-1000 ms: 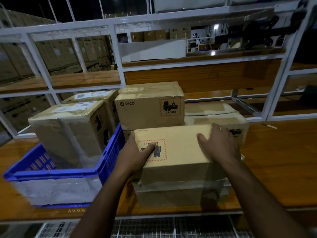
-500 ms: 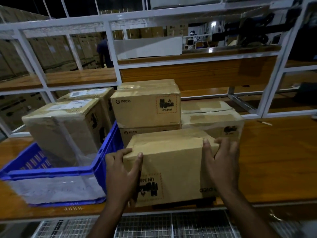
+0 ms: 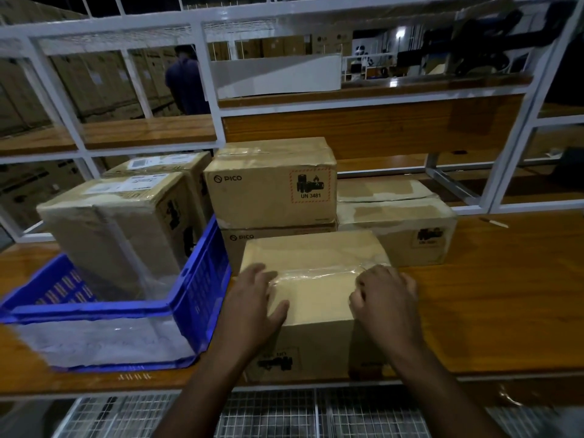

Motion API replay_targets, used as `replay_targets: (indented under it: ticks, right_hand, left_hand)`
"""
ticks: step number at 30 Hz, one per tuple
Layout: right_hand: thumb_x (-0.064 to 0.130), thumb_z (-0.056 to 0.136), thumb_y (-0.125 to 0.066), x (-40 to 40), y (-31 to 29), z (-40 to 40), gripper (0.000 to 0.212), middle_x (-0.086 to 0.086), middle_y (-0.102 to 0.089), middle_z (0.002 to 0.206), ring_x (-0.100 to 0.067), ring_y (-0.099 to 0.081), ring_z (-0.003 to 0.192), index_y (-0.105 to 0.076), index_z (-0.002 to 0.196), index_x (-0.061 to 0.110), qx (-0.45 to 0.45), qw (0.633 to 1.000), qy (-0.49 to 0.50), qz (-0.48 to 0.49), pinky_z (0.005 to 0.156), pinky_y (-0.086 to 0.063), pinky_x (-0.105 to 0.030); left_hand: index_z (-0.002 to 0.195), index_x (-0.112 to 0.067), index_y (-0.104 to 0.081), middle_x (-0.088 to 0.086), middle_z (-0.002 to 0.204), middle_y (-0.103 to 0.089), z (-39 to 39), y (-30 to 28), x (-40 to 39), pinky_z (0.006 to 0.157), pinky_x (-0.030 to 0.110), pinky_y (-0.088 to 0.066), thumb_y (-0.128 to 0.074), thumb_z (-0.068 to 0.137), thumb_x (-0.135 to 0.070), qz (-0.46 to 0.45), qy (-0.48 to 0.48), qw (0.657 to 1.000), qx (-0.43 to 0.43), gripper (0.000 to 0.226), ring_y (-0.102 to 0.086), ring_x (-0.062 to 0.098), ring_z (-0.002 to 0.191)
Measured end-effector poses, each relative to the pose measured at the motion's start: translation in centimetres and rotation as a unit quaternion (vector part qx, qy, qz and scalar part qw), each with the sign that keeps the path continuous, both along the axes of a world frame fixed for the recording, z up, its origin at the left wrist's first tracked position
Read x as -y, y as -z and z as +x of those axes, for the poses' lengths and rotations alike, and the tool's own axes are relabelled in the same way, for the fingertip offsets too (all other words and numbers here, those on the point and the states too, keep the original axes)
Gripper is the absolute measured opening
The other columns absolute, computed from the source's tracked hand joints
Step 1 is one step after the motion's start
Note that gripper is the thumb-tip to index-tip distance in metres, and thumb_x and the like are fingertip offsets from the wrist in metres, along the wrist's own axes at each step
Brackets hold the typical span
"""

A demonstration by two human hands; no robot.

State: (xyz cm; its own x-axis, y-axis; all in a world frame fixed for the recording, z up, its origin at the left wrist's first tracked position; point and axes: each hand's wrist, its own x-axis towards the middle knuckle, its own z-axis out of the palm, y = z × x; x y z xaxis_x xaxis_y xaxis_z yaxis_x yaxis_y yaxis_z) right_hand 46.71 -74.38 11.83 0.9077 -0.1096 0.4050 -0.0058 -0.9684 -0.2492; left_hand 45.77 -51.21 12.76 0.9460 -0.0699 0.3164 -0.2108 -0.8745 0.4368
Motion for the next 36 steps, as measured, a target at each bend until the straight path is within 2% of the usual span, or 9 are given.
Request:
replay_targets:
  ticks: [4,11,14,17,20,23,26,31,36]
  right_hand:
    - [0.036,0.094,-0.056,-0.4,0.1,0.9,0.016,0.008,-0.064,0.106,-0.009,-0.054,0.1,-0.069,0.099,0.027,0.006,1.0,-0.002,0.0,0.094,-0.046,-0.032]
    - [0.033,0.095,-0.056,-1.7,-1.1,3.6,0.022,0.0,-0.066,0.108,-0.018,-0.057,0.101,-0.069,0.108,0.021,0.0,0.997,0.016,-0.069,0.09,-0.045,-0.037]
    - [0.027,0.095,-0.058,-2.2,-0.7,4.1,0.035,-0.003,-0.057,0.131,-0.021,-0.05,0.121,-0.058,0.131,0.022,-0.003,0.998,-0.039,-0.057,0.103,-0.041,-0.039]
    - [0.022,0.099,-0.051,-1.8,-0.4,5.2,0.04,0.001,-0.055,0.142,-0.017,-0.049,0.129,-0.055,0.139,0.026,-0.038,0.988,-0.143,-0.052,0.109,-0.037,-0.037]
    - [0.024,0.1,-0.051,-2.2,-0.7,6.0,0.031,0.002,-0.064,0.126,-0.016,-0.057,0.112,-0.066,0.127,0.024,-0.052,0.984,-0.153,-0.08,0.096,-0.047,-0.033]
    - [0.033,0.1,-0.049,-3.4,-1.1,6.3,0.028,0.001,-0.064,0.113,-0.016,-0.056,0.099,-0.069,0.115,0.022,-0.032,0.986,-0.149,-0.07,0.084,-0.05,-0.034]
    - [0.04,0.101,-0.046,-3.9,-0.3,6.6,0.035,0.003,-0.059,0.135,-0.014,-0.052,0.122,-0.061,0.129,0.025,-0.04,0.979,-0.199,-0.031,0.101,-0.042,-0.033]
    - [0.04,0.103,-0.041,-3.4,-0.7,6.8,0.043,0.006,-0.041,0.156,-0.014,-0.032,0.145,-0.05,0.144,0.028,-0.076,0.977,-0.195,-0.04,0.119,-0.022,-0.041]
    - [0.046,0.1,-0.044,-2.7,0.2,7.1,0.046,0.001,-0.046,0.152,-0.017,-0.037,0.142,-0.054,0.139,0.024,-0.064,0.994,-0.084,-0.008,0.121,-0.022,-0.045]
  left_hand:
    - [0.128,-0.028,-0.064,-0.01,0.126,-0.059,0.5,0.3,1.4,0.094,0.024,-0.039,-0.054,0.098,-0.047,0.039,0.018,0.999,0.021,0.037,-0.051,0.006,0.114]
    - [0.096,-0.029,-0.07,-0.012,0.097,-0.06,3.4,-0.9,1.4,0.088,0.037,-0.048,-0.06,0.093,-0.046,0.072,0.005,0.997,0.025,0.019,-0.053,0.009,0.096]
    - [0.125,-0.027,-0.062,-0.007,0.126,-0.059,4.6,-0.2,2.0,0.106,0.036,-0.042,-0.054,0.099,-0.04,0.094,0.038,0.994,0.04,0.031,-0.05,0.015,0.123]
    - [0.157,-0.023,-0.032,-0.004,0.164,-0.029,5.5,0.3,2.2,0.126,0.044,-0.012,-0.036,0.107,-0.04,0.13,0.116,0.984,-0.039,0.053,-0.018,0.012,0.153]
    - [0.156,-0.023,-0.033,-0.003,0.166,-0.026,6.3,0.5,2.0,0.127,0.045,-0.008,-0.03,0.107,-0.044,0.142,0.139,0.976,-0.092,0.053,-0.017,0.009,0.153]
    - [0.136,-0.024,-0.058,-0.005,0.148,-0.052,6.6,0.4,2.4,0.119,0.041,-0.029,-0.042,0.103,-0.039,0.097,0.117,0.987,-0.042,0.039,-0.045,0.012,0.136]
    - [0.11,-0.023,-0.064,-0.006,0.117,-0.062,6.9,0.3,2.8,0.098,0.035,-0.043,-0.051,0.1,-0.034,0.063,0.076,0.995,0.027,0.02,-0.058,0.015,0.109]
    - [0.158,-0.015,-0.027,0.004,0.166,-0.024,7.8,1.0,2.2,0.126,0.044,-0.009,-0.034,0.105,-0.048,0.116,0.036,0.99,-0.076,0.063,-0.019,0.017,0.153]
    - [0.162,-0.017,-0.013,0.001,0.17,-0.008,8.0,0.8,1.7,0.126,0.047,0.003,-0.025,0.103,-0.061,0.142,0.01,0.984,-0.105,0.074,-0.002,0.014,0.156]
